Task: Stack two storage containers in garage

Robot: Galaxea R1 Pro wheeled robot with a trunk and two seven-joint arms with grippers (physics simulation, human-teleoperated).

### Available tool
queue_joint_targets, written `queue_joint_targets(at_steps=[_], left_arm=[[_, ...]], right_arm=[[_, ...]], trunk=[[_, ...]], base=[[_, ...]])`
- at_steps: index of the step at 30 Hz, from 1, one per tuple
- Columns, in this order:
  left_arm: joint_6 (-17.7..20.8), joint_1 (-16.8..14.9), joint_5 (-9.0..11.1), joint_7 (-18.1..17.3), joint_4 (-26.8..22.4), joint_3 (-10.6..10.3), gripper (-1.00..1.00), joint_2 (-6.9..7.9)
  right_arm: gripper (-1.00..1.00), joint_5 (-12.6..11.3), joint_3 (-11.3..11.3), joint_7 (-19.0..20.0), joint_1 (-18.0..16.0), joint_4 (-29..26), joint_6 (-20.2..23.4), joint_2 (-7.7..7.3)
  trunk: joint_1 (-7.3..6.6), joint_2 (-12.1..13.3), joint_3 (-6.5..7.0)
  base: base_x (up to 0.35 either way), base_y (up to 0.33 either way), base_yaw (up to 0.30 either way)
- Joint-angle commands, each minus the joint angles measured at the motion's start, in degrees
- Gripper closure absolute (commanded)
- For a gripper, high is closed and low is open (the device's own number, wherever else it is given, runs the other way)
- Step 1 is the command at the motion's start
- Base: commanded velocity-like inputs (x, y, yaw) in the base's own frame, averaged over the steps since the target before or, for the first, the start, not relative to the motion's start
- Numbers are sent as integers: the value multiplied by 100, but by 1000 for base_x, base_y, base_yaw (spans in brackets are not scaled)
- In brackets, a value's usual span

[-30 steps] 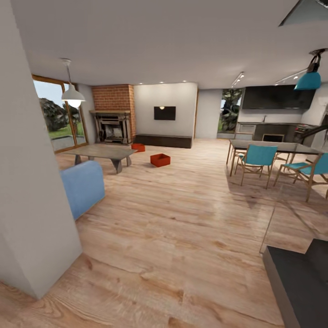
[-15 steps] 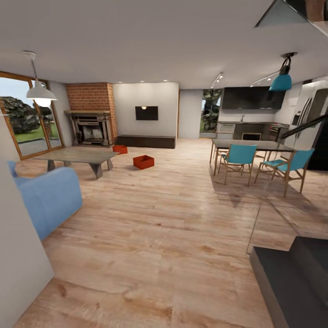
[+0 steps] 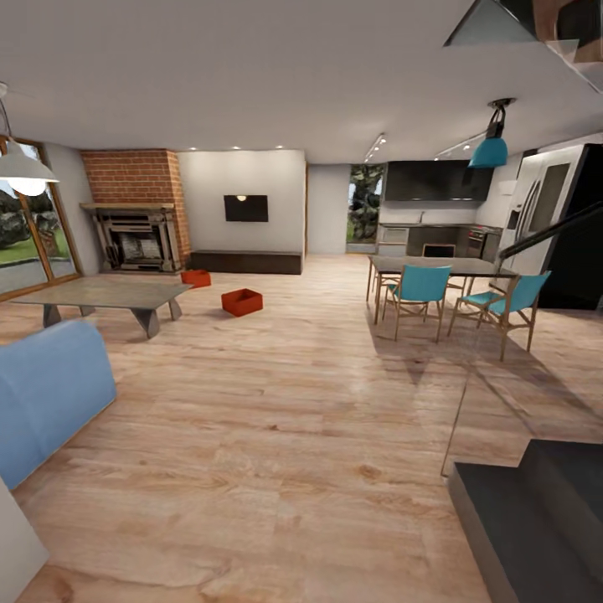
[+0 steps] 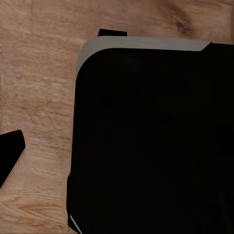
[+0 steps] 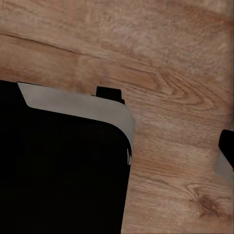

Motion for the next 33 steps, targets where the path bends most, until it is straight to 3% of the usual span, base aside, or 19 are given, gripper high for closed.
queue_joint_targets(at_steps=[1,21,33], left_arm=[[-5,3,49,3,-10,10,-100,-1],[-6,3,49,3,-10,10,-100,-1],[-4,3,49,3,-9,10,-100,-1]], right_arm=[[-100,-45,48,0,-6,16,-29,4],[-100,-39,50,0,-6,16,-23,4],[-100,-39,50,0,-6,16,-20,4]], trunk=[[3,-2,-5],[3,-2,-5],[3,-2,-5]], base=[[324,0,-12],[324,0,3],[324,0,195]])
